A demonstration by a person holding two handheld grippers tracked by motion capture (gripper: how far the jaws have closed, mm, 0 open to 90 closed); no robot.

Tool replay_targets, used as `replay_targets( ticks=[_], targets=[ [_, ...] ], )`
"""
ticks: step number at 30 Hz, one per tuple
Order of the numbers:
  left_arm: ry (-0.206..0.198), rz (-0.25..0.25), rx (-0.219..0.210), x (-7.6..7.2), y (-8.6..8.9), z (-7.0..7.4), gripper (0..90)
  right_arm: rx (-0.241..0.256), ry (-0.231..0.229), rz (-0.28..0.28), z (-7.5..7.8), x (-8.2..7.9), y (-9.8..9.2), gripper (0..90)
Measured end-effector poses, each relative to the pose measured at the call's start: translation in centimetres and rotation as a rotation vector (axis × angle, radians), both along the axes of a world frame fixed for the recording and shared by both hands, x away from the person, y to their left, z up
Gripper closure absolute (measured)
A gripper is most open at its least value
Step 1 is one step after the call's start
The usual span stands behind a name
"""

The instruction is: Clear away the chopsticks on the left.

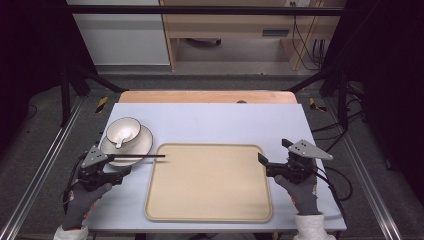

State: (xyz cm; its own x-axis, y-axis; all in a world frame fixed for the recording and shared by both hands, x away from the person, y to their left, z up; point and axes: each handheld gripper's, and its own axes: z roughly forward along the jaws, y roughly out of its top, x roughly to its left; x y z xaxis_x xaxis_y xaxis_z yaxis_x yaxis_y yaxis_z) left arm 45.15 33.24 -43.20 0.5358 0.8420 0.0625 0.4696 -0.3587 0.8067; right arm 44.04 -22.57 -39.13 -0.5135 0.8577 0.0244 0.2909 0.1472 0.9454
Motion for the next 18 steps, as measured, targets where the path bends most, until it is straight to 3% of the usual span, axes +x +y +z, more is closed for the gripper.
replay_targets(
  ticks=[13,18],
  targets=[
    [0.004,0.039,0.079,2.6,0.7,-1.0,36.3,-0.011,0.008,0.001,-0.2,0.2,0.2,4.4],
    [0.014,0.046,0.087,3.1,0.9,-1.4,40.7,-0.013,0.011,0.005,-0.2,0.2,0.2,4.3]
  ],
)
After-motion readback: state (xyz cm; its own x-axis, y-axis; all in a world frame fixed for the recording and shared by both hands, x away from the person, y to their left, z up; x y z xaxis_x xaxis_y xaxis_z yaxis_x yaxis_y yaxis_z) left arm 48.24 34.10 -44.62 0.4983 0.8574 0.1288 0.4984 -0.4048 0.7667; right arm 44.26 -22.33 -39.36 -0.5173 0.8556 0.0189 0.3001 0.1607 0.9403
